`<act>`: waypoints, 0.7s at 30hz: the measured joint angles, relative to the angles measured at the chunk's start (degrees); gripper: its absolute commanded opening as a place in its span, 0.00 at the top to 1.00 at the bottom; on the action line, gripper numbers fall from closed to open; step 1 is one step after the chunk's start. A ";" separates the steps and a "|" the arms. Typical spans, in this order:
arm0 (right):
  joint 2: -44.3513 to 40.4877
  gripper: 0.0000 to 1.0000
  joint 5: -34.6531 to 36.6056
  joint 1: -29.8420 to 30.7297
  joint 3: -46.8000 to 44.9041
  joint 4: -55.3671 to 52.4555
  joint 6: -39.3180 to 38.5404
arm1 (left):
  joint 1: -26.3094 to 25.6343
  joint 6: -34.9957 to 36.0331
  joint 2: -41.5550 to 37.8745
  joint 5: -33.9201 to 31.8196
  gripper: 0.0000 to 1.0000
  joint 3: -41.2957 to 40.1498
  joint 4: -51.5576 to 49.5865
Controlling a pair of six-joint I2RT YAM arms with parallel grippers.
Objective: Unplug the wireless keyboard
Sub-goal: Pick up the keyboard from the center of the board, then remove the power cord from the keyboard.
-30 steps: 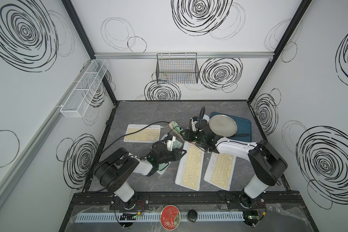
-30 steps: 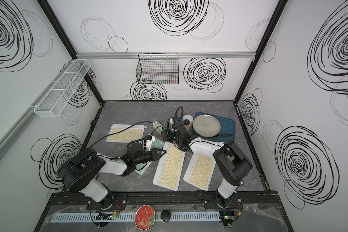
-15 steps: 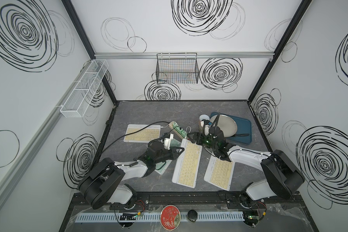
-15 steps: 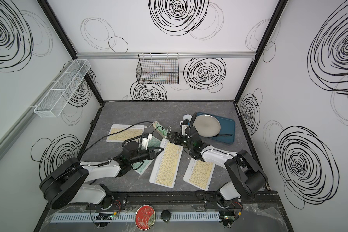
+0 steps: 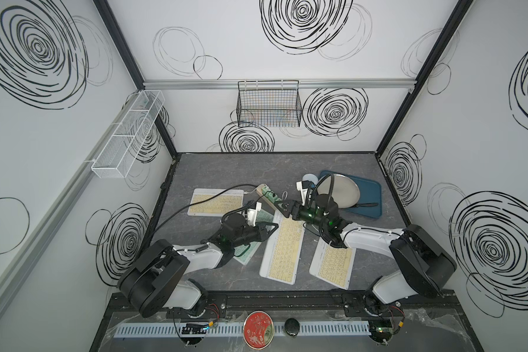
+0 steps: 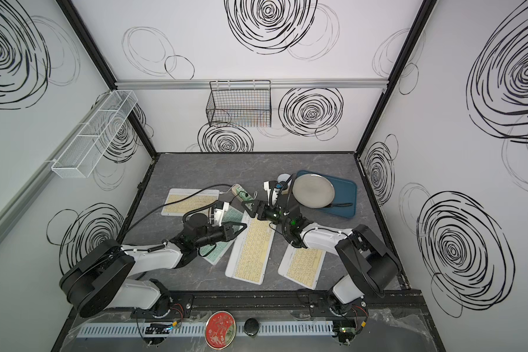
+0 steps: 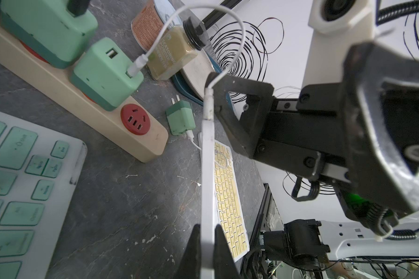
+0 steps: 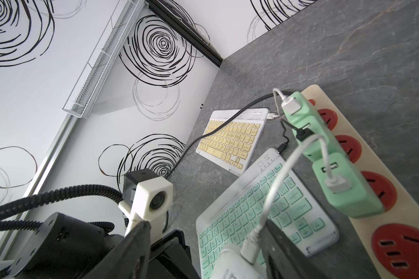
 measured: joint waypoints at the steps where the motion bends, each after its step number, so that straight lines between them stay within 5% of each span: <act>1: 0.15 0.27 0.07 -0.09 0.00 0.17 0.02 | 0.00 -0.04 0.00 0.11 1.00 0.00 0.04; 8: 0.61 0.30 0.04 -1.29 -0.09 1.42 0.44 | 0.37 -0.48 -0.72 0.81 1.00 0.00 0.72; 17: 1.22 0.56 -2.29 -2.40 -0.09 5.64 1.40 | 0.46 -1.07 -1.79 0.85 1.00 0.00 0.87; 21: 2.91 0.58 -3.76 -2.60 -0.09 8.17 2.36 | 0.46 -1.16 -2.27 0.81 1.00 0.00 0.92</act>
